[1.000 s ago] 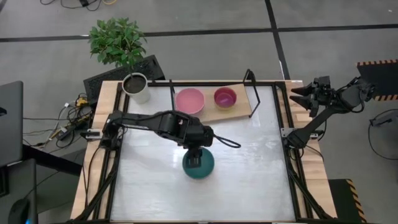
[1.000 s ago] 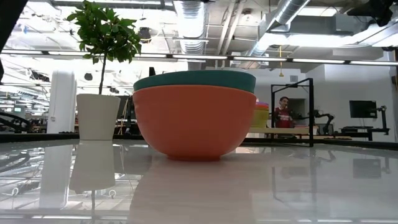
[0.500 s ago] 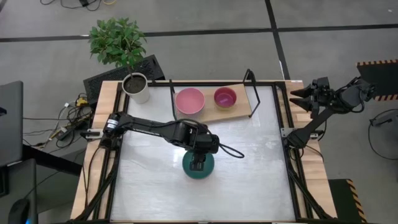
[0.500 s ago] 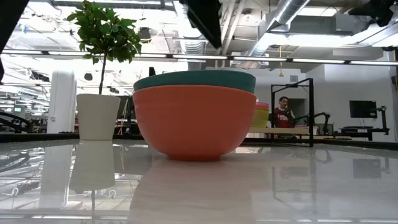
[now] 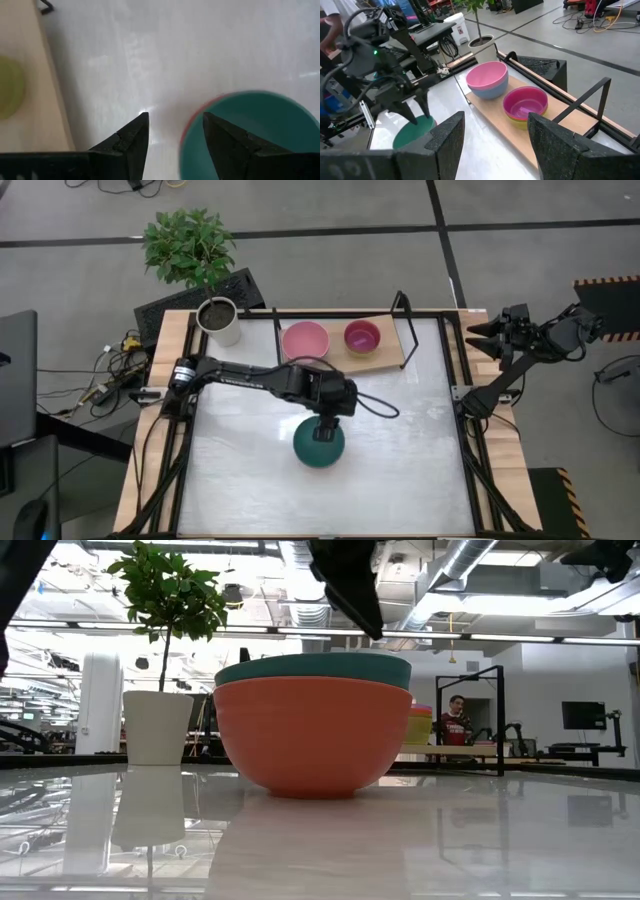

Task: Place and stack bowls onto a shelf
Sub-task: Stack the big green bowl on top of the big pink bowl on the shelf

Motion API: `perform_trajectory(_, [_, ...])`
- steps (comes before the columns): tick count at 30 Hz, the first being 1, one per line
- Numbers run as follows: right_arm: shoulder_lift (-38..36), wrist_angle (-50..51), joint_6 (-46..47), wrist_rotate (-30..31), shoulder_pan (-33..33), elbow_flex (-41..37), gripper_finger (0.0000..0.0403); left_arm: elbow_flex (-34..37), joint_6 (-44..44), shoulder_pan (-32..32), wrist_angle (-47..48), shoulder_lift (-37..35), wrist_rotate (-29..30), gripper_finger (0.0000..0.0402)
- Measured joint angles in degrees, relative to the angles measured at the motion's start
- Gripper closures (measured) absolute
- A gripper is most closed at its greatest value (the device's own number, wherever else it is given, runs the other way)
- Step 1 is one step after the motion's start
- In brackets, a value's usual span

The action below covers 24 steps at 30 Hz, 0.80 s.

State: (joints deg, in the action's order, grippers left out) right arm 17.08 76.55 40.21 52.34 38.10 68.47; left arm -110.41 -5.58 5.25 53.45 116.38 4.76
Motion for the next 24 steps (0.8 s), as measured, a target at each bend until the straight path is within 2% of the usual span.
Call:
perform_trajectory(6, [0.0,0.15,0.83,-1.03,0.0,0.0,0.0161,-0.02,-1.41,-1.91,-0.27,-0.02,-7.32,0.023])
perform_trajectory(15, [0.0,0.22,1.83,-2.54,-0.01,0.0,0.0161,0.21,-9.3,-1.76,-0.41,-0.02,-6.71,0.023])
perform_trajectory(24, [0.0,0.22,1.84,-2.47,0.01,0.0,0.0161,7.05,-10.9,-1.74,-4.6,0.01,-7.48,0.023])
